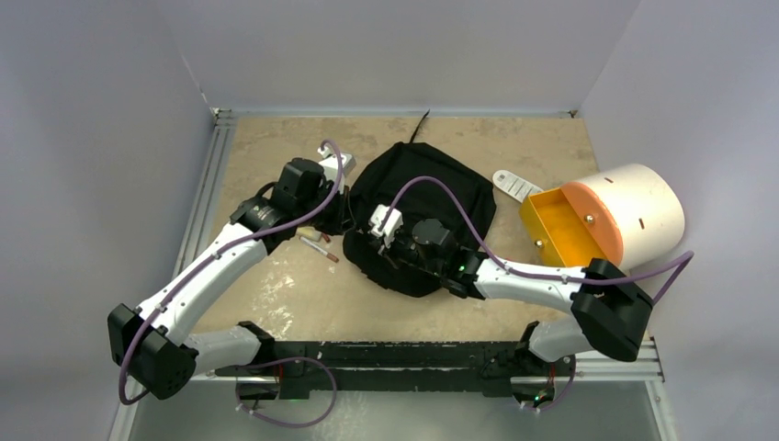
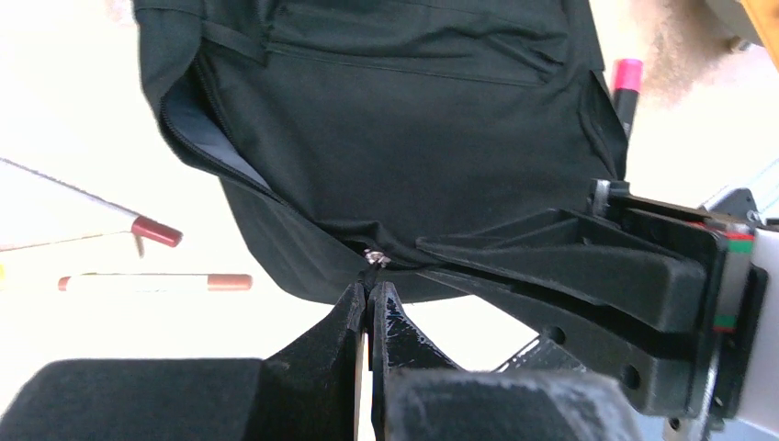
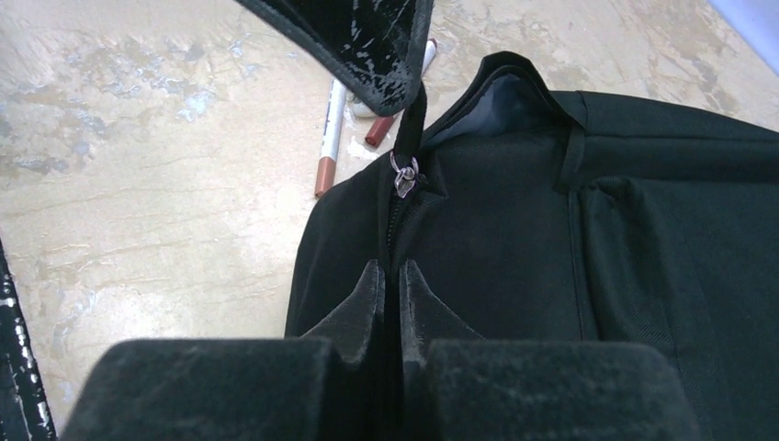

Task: Pack the student bag
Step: Zip the student bag at the center of the board.

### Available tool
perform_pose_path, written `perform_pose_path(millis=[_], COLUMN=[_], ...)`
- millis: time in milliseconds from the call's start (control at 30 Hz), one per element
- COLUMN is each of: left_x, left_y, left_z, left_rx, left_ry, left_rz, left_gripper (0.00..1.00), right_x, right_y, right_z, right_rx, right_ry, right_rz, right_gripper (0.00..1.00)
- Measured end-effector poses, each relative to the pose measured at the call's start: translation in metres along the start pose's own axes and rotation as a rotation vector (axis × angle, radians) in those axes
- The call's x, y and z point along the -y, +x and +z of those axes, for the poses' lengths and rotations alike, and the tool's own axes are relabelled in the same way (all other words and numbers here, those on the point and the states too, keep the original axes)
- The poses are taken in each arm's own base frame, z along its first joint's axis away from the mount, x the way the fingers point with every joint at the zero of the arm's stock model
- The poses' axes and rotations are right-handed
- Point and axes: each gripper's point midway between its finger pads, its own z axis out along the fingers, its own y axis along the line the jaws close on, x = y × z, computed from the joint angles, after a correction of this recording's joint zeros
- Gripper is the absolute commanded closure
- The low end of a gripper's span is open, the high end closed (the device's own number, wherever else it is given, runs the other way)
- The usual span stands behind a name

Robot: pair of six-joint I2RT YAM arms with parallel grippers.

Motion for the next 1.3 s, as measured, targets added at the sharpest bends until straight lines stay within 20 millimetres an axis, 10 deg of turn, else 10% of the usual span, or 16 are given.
perform_pose_path(millis=[633,1033,1300], left_x=[-0.045,-0.085,-0.055], left_y=[0.001,-0.059,-0.043], left_z=[0.037,0.035,0.028], left_rx=[-0.115,0.043,0.048], left_ry=[-0.165,-0.288,-0.131], left_rz=[-0.103,-0.063,-0.028], left_gripper=[1.0,1.0,0.91], right_x=[-0.015,-0.037,-0.037], right_y=[0.004,0.03,0.027], right_z=[-0.013,-0.031,-0.031], right_rx=[0.001,-0.06,-0.045], right_ry=[-0.131,-0.242,-0.222], right_rz=[-0.12,-0.136,-0.094], right_gripper=[1.0,1.0,1.0])
